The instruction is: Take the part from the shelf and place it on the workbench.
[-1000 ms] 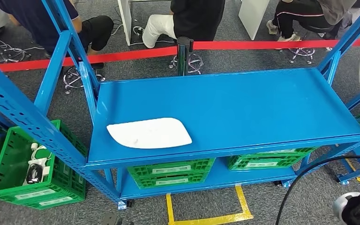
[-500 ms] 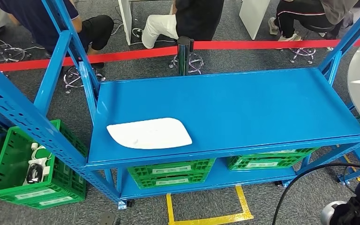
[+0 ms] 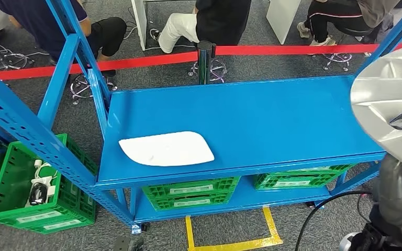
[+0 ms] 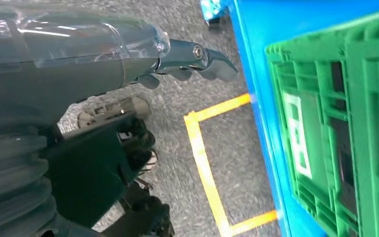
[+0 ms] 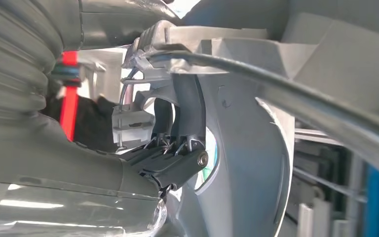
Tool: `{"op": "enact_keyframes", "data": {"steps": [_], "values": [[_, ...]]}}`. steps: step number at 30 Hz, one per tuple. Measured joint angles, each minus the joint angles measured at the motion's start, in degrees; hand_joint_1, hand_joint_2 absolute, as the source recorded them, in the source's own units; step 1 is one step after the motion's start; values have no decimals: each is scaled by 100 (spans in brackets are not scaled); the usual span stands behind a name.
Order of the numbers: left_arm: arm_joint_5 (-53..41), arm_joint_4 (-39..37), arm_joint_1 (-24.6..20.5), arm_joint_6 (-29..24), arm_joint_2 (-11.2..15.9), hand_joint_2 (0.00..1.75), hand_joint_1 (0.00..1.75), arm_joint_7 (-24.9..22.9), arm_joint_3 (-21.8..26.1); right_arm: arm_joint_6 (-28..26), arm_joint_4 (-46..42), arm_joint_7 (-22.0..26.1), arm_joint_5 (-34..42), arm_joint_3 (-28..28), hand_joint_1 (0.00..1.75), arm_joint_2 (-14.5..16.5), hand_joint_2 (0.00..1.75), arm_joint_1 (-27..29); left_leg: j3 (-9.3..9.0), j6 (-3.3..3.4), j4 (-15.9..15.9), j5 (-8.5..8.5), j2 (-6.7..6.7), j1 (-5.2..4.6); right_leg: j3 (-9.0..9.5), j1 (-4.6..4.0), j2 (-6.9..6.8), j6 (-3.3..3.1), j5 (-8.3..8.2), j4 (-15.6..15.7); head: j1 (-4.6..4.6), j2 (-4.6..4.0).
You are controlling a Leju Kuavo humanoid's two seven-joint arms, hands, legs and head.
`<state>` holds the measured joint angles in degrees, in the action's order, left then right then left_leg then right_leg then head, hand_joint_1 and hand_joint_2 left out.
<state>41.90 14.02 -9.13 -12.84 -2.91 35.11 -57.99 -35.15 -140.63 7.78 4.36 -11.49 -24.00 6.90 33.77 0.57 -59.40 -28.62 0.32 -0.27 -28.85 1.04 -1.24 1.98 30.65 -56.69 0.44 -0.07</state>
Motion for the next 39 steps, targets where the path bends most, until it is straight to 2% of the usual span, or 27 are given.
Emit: {"op": "enact_keyframes", "data": {"steps": [7,11,14,16,18,19,20,21,23,24,26,28,29,30,31,33,34,35,36,37,39], "values": [[-328,16,-5,-339,-5,175,0,-318,1,-79,138,121,438,-127,175,33,175,4,-2,36,-4,-23,33,-32,-3,25,15,13,-4,3,-6,0],[-412,9,28,-427,12,175,0,-485,1,-61,215,121,515,-154,175,35,175,-28,-1,76,-7,-42,46,-71,0,57,24,63,-9,22,-12,0],[-433,8,56,-437,23,175,0,-521,1,-51,252,122,527,-164,175,34,175,-77,-39,135,63,-15,49,-37,-8,61,40,110,59,-27,-9,0],[-439,7,62,-438,24,175,0,-527,1,-45,262,122,525,-167,175,33,175,-98,-76,171,108,6,53,-10,-201,59,63,124,333,-468,30,0],[-441,7,72,-438,23,175,0,-544,1,-38,289,122,523,-176,175,34,175,-105,-81,183,106,13,61,-21,-585,57,74,127,693,-1252,57,0],[-442,6,80,-438,22,175,0,-563,1,-36,307,122,518,-181,175,34,175,-104,-82,184,103,16,64,-28,-737,58,74,126,771,-1538,58,0],[-443,6,88,-437,23,175,0,-592,1,-34,325,122,507,-186,175,34,175,-103,-83,183,101,15,61,-33,-806,58,74,119,720,-1634,59,0],[-450,5,94,-437,23,175,0,-628,1,-34,340,122,494,-193,175,35,175,-104,-85,179,100,12,56,-36,-764,58,75,104,539,-1485,60,0],[-474,5,108,-436,25,175,0,-698,0,-31,370,122,464,-215,175,35,175,-107,-87,158,93,4,40,-38,-476,57,94,59,85,-766,61,0],[-490,4,115,-436,26,175,0,-730,-1,-23,386,123,448,-234,175,38,175,-111,-75,133,88,6,33,-42,-333,49,115,33,-61,-428,56,0],[-517,-2,141,-449,35,175,0,-781,-3,20,427,139,425,-279,175,50,175,-138,-45,66,84,31,30,-41,-203,22,151,-11,-135,-115,45,0],[-526,-11,169,-502,55,175,0,-814,-4,98,477,188,447,-340,175,70,175,-217,-33,-8,79,48,34,-31,-217,9,146,-71,-176,-73,36,0],[-503,-14,179,-543,73,175,0,-820,-4,145,508,233,494,-382,175,81,175,-275,-18,-47,44,-4,31,-24,-229,14,133,-113,-205,-52,27,0],[-458,-16,183,-584,94,175,0,-816,-4,187,542,295,557,-421,175,97,175,-331,25,-87,-70,-128,19,-17,-248,23,117,-160,-238,-31,5,0],[-398,-17,184,-620,121,175,0,-805,-4,225,582,372,627,-460,175,117,175,-380,108,-125,-291,-323,1,-6,-274,32,96,-201,-272,-14,-23,0],[-280,-19,191,-687,177,175,0,-784,-4,279,668,526,738,-533,175,166,175,-455,355,-184,-981,-776,-34,22,-351,23,62,-238,-327,-19,-86,0],[-235,-23,197,-717,210,175,0,-783,-4,299,712,580,779,-570,175,193,175,-480,442,-205,-1274,-912,-41,33,-397,20,48,-239,-358,-26,-104,0],[-201,-28,205,-750,242,175,0,-792,-4,315,752,615,817,-603,175,216,175,-498,452,-222,-1412,-946,-42,43,-444,19,37,-235,-389,-34,-117,0],[-175,-34,211,-782,275,175,0,-807,-4,334,793,640,859,-631,175,237,175,-509,349,-233,-1331,-864,-39,53,-490,21,29,-224,-419,-46,-127,0],[-151,-40,214,-809,310,175,0,-827,-4,351,831,660,910,-657,175,255,175,-516,134,-240,-1042,-703,-34,64,-534,25,23,-207,-445,-63,-134,0],[-116,-45,212,-840,381,175,0,-860,-4,380,901,703,1014,-698,175,283,175,-530,-388,-231,-231,-459,-32,75,-608,30,13,-157,-489,-109,-148,0]]}}
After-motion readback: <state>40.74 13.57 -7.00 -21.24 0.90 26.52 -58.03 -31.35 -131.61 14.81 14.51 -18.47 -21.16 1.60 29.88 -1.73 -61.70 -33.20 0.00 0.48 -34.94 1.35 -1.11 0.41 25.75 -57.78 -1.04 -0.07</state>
